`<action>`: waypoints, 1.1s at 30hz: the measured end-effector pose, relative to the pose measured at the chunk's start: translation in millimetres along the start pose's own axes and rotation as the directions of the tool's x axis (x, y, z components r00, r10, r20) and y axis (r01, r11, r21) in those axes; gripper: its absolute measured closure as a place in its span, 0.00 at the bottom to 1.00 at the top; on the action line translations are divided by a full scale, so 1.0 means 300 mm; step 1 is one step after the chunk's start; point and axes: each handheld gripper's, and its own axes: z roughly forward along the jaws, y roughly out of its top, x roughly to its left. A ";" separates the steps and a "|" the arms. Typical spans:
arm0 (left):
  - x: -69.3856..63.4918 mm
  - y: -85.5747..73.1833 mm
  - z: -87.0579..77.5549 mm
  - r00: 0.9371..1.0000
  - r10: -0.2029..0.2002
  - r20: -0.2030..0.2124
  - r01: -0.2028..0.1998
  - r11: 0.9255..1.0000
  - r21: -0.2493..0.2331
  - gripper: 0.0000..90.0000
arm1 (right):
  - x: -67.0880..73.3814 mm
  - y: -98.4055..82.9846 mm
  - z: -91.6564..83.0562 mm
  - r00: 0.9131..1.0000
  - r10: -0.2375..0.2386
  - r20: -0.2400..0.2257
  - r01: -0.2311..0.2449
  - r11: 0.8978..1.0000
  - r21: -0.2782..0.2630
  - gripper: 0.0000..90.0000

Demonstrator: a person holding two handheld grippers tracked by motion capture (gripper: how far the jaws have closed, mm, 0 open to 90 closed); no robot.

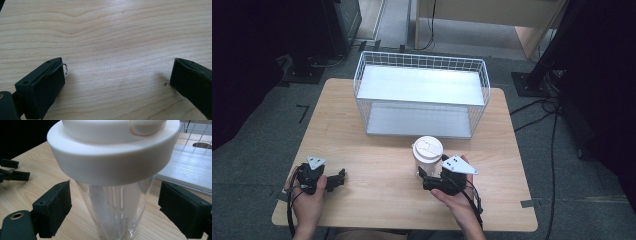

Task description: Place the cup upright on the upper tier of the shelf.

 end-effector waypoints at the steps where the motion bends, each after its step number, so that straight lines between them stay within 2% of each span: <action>1: 0.000 0.000 0.000 1.000 0.000 0.000 0.000 1.000 0.000 0.00 | 0.002 0.002 0.005 1.000 0.013 0.000 -0.013 1.000 -0.004 0.13; 10: 0.000 0.000 0.000 1.000 0.000 0.000 0.000 1.000 0.000 0.00 | 0.015 0.003 0.026 1.000 0.024 0.008 -0.023 0.999 -0.029 0.13; 12: 0.000 0.000 0.000 1.000 0.000 0.000 0.000 1.000 0.000 0.00 | 0.027 0.003 0.036 0.999 0.028 0.024 -0.026 0.998 -0.057 0.11; 18: 0.000 0.000 0.000 1.000 0.000 0.000 0.000 1.000 0.000 0.00 | 0.041 0.001 0.054 0.998 0.026 0.050 -0.022 0.997 -0.075 0.09; 26: 0.000 0.000 0.000 1.000 0.000 0.000 0.000 1.000 0.000 0.00 | 0.050 -0.003 0.080 0.995 0.056 0.084 -0.047 0.992 -0.115 0.09; 33: 0.000 0.000 0.000 1.000 0.000 0.000 0.000 1.000 0.000 0.00 | 0.061 -0.003 0.094 0.992 0.066 0.106 -0.047 0.984 -0.173 0.09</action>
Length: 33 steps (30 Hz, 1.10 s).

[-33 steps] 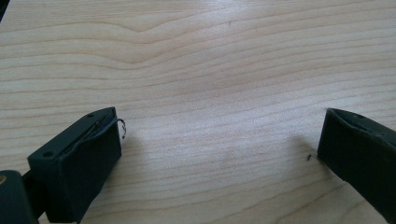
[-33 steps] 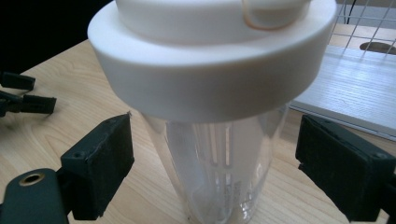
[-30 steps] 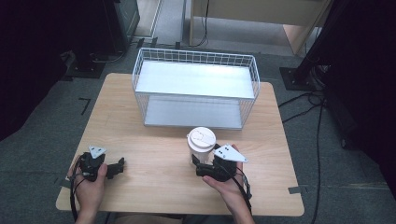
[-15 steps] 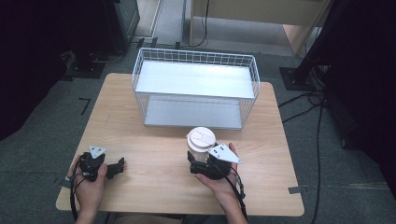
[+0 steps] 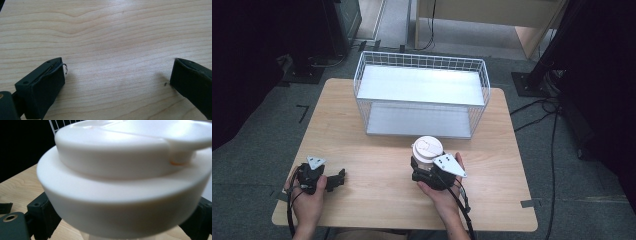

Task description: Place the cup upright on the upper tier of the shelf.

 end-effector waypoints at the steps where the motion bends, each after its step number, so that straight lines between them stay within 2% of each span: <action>1: 0.000 0.000 0.000 1.000 0.000 0.000 0.000 1.000 0.000 0.00 | 0.001 0.000 0.001 1.000 0.001 0.003 -0.001 1.000 0.000 0.09; 8: 0.000 0.000 0.000 1.000 0.000 0.000 0.000 1.000 0.000 0.00 | 0.004 -0.005 0.010 1.000 0.013 0.024 -0.012 1.000 -0.024 0.13; 17: 0.000 0.000 0.000 1.000 0.000 0.000 0.000 1.000 0.000 0.00 | 0.011 -0.006 0.010 0.998 -0.002 0.060 0.006 0.998 -0.056 0.16; 22: 0.000 0.000 0.000 1.000 0.000 0.000 0.000 1.000 0.000 0.00 | 0.004 0.002 0.006 0.997 0.009 0.079 -0.003 0.997 -0.079 0.17; 33: 0.000 0.000 0.000 1.000 0.000 0.000 0.000 1.000 0.001 0.00 | 0.006 0.033 -0.005 0.996 -0.007 0.087 0.016 0.994 -0.106 0.17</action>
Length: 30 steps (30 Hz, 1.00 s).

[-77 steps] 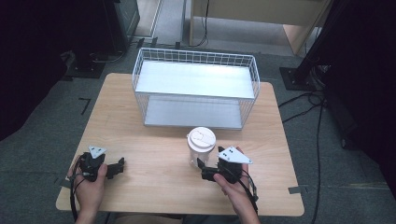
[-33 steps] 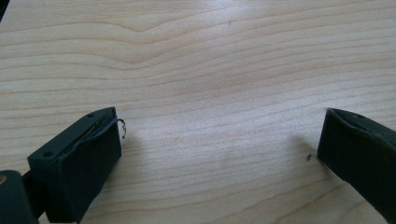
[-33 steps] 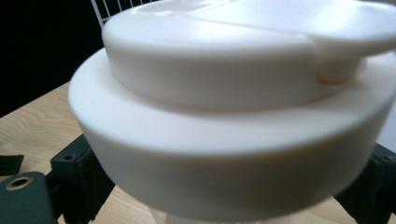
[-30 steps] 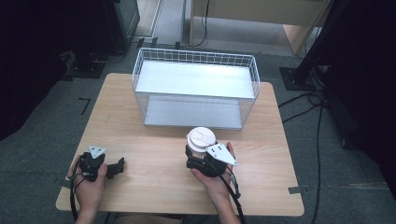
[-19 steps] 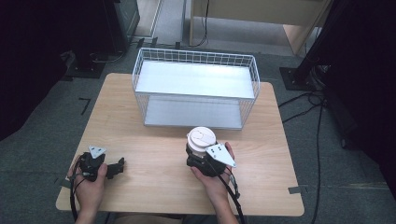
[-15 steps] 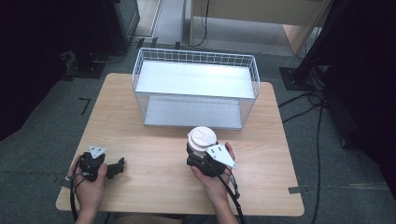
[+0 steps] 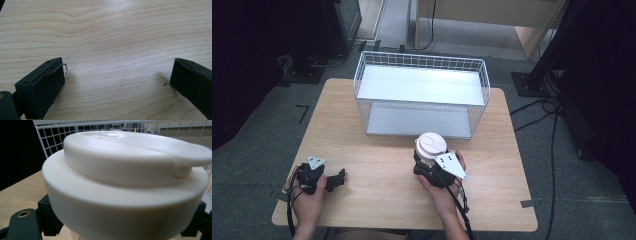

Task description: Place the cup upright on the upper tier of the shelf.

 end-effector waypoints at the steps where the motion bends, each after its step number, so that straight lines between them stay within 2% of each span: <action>1: 0.000 0.000 0.000 1.000 0.000 0.000 0.000 1.000 0.000 0.00 | -0.001 0.004 -0.001 1.000 -0.002 0.001 0.002 1.000 -0.004 0.17; 14: -0.001 0.002 0.001 1.000 0.006 0.002 -0.006 1.000 0.001 0.00 | 0.008 0.103 -0.015 0.999 -0.045 0.020 0.046 0.996 -0.072 0.17; 30: 0.000 0.002 0.000 1.000 0.009 0.003 -0.009 1.000 0.004 0.00 | -0.006 0.252 -0.016 0.998 -0.058 0.037 0.063 0.990 -0.126 0.17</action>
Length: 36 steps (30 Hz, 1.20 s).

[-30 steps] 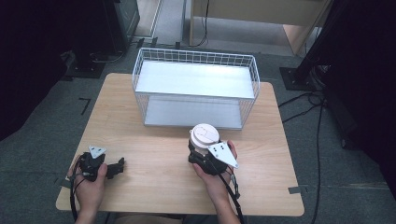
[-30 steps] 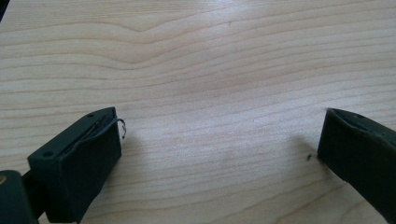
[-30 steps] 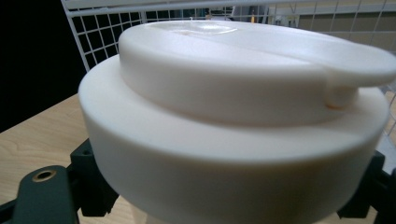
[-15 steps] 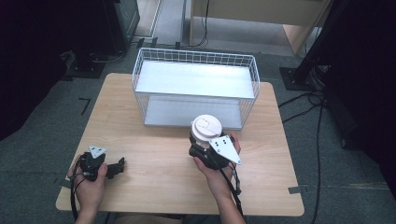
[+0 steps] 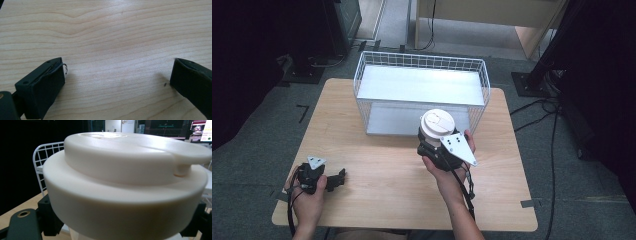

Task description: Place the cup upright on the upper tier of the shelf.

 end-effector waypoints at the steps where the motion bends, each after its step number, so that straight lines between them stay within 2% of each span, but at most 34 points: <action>1: 0.000 0.000 0.000 1.000 0.000 0.000 0.000 1.000 0.000 0.00 | -0.002 0.010 0.002 1.000 -0.004 0.005 0.004 1.000 -0.004 0.17; 9: 0.000 0.000 0.000 1.000 0.000 0.000 0.000 1.000 0.000 0.00 | -0.005 0.086 0.010 0.999 -0.041 0.009 0.042 0.998 -0.047 0.17; 22: 0.000 0.000 0.000 1.000 0.000 0.000 0.000 1.000 -0.001 0.00 | -0.008 0.204 0.031 0.997 -0.058 0.041 0.063 0.991 -0.119 0.17; 27: 0.000 0.000 0.000 1.000 -0.001 0.001 0.001 1.000 -0.001 0.00 | -0.007 0.260 0.051 0.997 -0.066 0.049 0.073 0.986 -0.148 0.17; 36: 0.000 0.000 0.000 1.000 -0.001 0.000 0.001 1.000 -0.001 0.00 | 0.002 0.321 0.099 0.995 -0.084 0.054 0.092 0.982 -0.166 0.17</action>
